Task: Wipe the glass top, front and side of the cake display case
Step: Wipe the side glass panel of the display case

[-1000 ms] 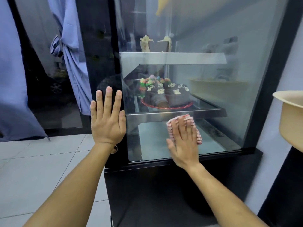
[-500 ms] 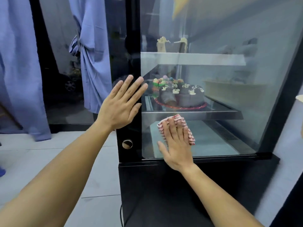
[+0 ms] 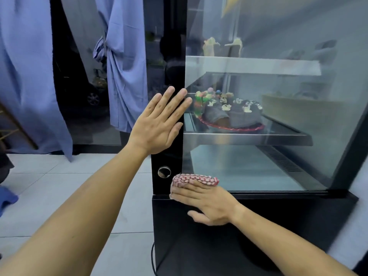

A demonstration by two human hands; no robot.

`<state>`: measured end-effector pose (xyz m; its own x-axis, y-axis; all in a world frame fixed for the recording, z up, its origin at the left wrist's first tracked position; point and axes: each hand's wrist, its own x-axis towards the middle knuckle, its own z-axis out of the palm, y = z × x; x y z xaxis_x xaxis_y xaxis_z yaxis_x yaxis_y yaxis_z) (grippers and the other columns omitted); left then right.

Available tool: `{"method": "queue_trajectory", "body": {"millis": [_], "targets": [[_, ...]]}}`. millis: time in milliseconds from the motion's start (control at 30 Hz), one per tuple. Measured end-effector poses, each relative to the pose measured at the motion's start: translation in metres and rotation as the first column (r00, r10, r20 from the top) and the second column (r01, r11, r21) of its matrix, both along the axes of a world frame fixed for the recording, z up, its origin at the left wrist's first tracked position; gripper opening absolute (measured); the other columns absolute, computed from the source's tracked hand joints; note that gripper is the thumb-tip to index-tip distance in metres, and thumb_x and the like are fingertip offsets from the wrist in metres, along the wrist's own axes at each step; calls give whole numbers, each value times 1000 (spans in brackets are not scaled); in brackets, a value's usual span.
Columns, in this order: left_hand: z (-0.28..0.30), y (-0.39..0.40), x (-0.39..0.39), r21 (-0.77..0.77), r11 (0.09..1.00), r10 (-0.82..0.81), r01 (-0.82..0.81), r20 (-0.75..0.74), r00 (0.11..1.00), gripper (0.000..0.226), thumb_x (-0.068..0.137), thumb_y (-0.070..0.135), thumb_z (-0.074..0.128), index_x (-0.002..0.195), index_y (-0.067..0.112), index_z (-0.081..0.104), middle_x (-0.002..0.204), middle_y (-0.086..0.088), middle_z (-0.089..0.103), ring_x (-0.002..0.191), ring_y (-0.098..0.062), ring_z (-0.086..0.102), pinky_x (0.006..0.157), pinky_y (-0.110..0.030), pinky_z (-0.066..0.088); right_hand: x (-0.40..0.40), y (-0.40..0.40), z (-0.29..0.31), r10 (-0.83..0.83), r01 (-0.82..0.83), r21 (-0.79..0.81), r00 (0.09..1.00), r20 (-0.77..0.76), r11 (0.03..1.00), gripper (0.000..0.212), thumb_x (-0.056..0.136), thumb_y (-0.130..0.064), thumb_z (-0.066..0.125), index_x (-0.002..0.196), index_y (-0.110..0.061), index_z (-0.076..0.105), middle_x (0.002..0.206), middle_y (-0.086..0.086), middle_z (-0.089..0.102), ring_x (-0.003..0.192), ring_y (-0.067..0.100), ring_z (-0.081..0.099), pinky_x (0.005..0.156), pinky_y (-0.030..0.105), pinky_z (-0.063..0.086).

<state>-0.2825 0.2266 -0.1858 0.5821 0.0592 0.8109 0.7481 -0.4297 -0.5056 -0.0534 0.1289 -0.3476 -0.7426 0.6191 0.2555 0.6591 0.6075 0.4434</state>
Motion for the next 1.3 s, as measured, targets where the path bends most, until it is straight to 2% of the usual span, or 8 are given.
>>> {"method": "queue_trajectory", "body": {"millis": [233,333,467,633,833,967,1100,1300], "targets": [[-1,-2,1,2,1000,16,-16,1,1000,61,112,36,26,168,15,13,174,-8,7,161,-29,0,131,-46,3,-70,22,-3,28,-27,-95,1000,6,995,64,107,-43,33,165,-18,24,173,0,9,159,10,-8,129,35,-10],[-2,-1,0,-5,1000,22,-22,-12,1000,61,112,37,24,168,15,11,175,-8,7,161,-29,-1,131,-46,1,-84,31,-4,34,-32,-33,998,58,999,64,107,-45,22,164,-18,25,173,-1,12,160,12,-5,129,35,-10],[-2,-1,0,5,1000,18,-18,-6,1000,61,112,37,24,168,15,11,175,-8,8,161,-29,-1,131,-46,1,-25,17,-1,43,-45,42,998,38,998,62,108,-37,41,165,-21,22,173,-3,13,160,11,0,131,36,1],[-4,1,2,20,1000,20,-20,17,1000,61,112,36,26,168,15,12,175,-8,9,161,-30,0,131,-46,2,51,-8,-8,-76,73,149,997,14,986,62,107,-40,40,165,-27,23,173,-8,15,160,11,5,130,34,-1],[-4,-1,1,21,999,24,-25,21,999,62,111,35,30,167,15,15,174,-9,12,161,-29,1,131,-46,2,-5,14,3,16,-47,273,993,117,961,57,107,-36,40,161,-19,34,171,0,19,160,16,8,130,37,8],[-4,-1,2,10,1000,17,-17,25,1000,62,111,35,29,168,15,13,174,-7,8,161,-29,0,131,-46,2,6,28,35,75,-203,316,925,372,927,63,109,-29,37,166,-16,14,174,0,6,161,17,1,131,36,1],[-5,1,2,12,1000,15,-16,26,1000,62,111,35,28,168,16,13,174,-6,7,161,-28,0,131,-47,3,3,31,34,77,-174,364,961,267,915,61,111,-37,30,166,-17,14,174,-2,4,160,15,-1,130,35,6],[-7,-1,4,-6,1000,16,-15,46,999,62,111,34,28,168,17,11,174,-5,3,161,-28,-2,131,-47,3,0,37,30,46,-200,487,950,309,851,60,111,-37,33,166,-19,17,174,-3,10,160,15,7,130,34,4]]}}
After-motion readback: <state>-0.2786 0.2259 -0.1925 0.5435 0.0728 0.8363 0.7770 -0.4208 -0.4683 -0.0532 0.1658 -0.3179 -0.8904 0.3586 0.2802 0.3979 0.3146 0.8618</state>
